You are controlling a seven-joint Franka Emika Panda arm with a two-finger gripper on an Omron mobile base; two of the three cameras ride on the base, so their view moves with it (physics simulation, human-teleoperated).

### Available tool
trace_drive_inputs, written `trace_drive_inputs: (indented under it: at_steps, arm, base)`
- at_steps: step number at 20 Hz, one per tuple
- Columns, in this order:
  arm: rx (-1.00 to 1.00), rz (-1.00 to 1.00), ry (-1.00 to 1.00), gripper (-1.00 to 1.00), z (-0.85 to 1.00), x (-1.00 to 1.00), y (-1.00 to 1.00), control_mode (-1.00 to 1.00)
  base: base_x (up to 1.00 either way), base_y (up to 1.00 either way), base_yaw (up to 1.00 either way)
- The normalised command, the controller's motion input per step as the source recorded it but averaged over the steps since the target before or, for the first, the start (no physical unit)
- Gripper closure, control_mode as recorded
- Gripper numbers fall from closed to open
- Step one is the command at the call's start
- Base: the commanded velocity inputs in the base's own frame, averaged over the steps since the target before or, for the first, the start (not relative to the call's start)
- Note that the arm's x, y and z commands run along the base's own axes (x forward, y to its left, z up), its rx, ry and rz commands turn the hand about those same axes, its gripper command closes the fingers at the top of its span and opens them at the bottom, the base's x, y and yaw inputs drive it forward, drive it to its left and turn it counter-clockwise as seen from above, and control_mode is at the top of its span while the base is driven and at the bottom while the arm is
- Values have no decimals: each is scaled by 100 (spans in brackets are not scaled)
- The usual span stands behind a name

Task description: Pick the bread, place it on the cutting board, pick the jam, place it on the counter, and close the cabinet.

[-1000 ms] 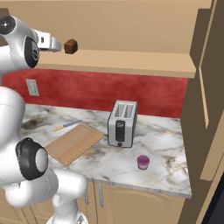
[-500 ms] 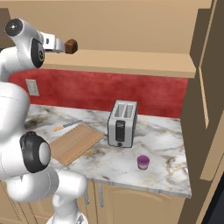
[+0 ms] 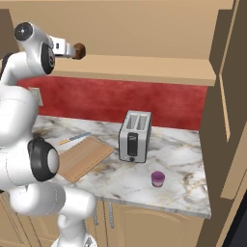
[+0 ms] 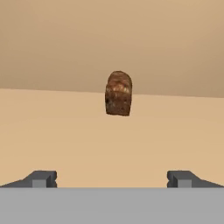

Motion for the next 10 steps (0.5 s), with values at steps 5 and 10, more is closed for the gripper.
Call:
trace_drive_inputs:
  at_steps: [5,10]
  arm:
    - [0,0,0,-100,0,35,0,-100]
    - [0,0,0,-100,0,35,0,-100]
  base:
    - [0,0,0]
    - [0,0,0]
